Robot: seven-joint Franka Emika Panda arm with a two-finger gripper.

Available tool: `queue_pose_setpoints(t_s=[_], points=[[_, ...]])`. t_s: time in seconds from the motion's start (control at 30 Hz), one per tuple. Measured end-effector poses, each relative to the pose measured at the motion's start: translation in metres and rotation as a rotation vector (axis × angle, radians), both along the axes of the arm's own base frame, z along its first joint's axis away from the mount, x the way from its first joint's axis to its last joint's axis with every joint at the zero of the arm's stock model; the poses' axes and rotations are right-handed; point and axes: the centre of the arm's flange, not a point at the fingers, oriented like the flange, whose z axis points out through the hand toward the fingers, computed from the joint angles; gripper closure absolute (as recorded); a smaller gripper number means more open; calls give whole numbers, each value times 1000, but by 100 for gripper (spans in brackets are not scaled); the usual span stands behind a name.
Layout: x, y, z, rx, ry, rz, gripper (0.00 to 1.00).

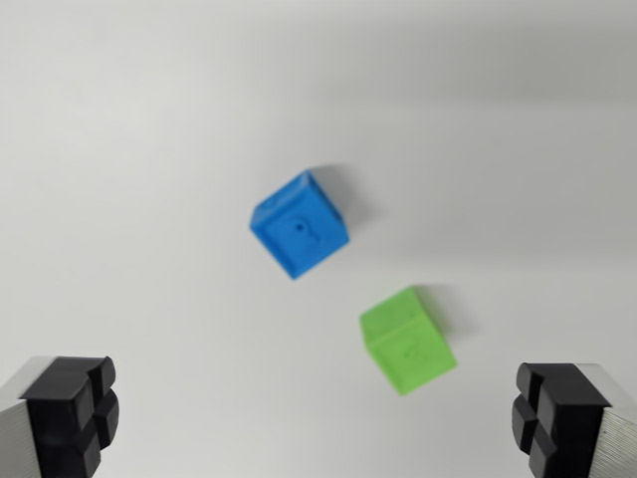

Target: Stack cube

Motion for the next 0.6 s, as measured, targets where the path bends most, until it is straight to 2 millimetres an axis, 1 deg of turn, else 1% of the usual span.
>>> queue_pose_setpoints(t_s=[0.6], points=[[-1,0,-2,0,3,6,0]])
